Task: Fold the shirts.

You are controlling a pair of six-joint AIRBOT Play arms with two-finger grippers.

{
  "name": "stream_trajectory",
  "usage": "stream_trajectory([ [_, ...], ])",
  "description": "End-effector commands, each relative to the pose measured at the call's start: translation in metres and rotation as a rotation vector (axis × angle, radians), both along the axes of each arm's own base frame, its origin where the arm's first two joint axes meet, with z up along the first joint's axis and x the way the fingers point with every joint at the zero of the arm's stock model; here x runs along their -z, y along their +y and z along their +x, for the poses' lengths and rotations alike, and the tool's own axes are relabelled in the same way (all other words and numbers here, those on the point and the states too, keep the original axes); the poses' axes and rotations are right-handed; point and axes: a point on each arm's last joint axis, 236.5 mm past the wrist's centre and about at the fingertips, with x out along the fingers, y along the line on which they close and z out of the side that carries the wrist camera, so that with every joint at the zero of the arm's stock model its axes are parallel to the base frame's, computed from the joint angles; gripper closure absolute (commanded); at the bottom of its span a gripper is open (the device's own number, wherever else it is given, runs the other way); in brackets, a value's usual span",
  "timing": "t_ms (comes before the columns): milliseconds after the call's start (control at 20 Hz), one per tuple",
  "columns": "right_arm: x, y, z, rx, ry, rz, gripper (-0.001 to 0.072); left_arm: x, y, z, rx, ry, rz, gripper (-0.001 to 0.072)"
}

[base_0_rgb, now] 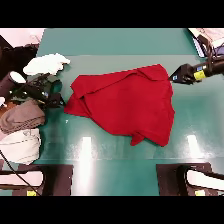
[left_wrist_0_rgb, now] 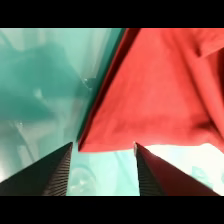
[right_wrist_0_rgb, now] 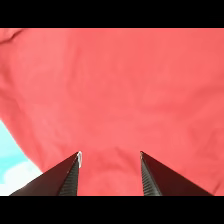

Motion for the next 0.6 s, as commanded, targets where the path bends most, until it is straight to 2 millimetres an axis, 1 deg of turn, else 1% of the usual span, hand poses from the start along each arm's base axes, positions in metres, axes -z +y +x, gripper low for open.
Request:
stream_trajectory([
  [0, 0.009, 0.003, -0.019, 0.012, 0.009, 0.011, 0.0282, 0.012, -0.012, -0.006, -0.010, -0.007, -0.058, 0.0239],
  [150, 0.009, -0.002, -0.028, 0.031, 0.012, 0.009, 0.0281, 0.013, -0.022, -0.008, 0.018, -0.003, -0.053, 0.0241],
  [200, 0.009, -0.005, -0.031, 0.041, 0.012, 0.010, 0.0282, 0.013, -0.027, -0.009, 0.031, -0.003, -0.053, 0.0324],
  [250, 0.011, -0.010, -0.034, 0.057, 0.016, 0.010, 0.0282, 0.013, -0.031, -0.010, 0.043, -0.003, -0.054, 0.0550],
  [300, 0.014, -0.014, -0.040, 0.073, 0.026, 0.013, 0.0282, 0.012, -0.034, -0.010, 0.047, -0.005, -0.059, 0.0683],
  [350, 0.021, -0.019, -0.049, 0.092, 0.048, 0.011, 0.0282, 0.009, -0.038, -0.007, 0.042, -0.012, -0.073, 0.0686],
  [400, 0.033, -0.025, -0.061, 0.119, 0.085, 0.010, 0.0282, 0.004, -0.038, -0.002, 0.039, -0.023, -0.072, 0.0687],
  [500, 0.065, -0.042, -0.093, 0.210, 0.205, -0.027, 0.0282, -0.016, -0.037, 0.011, 0.044, -0.072, -0.066, 0.0687],
  [550, 0.084, -0.052, -0.115, 0.261, 0.278, -0.061, 0.0281, -0.028, -0.036, 0.017, 0.046, -0.106, -0.063, 0.0687],
])
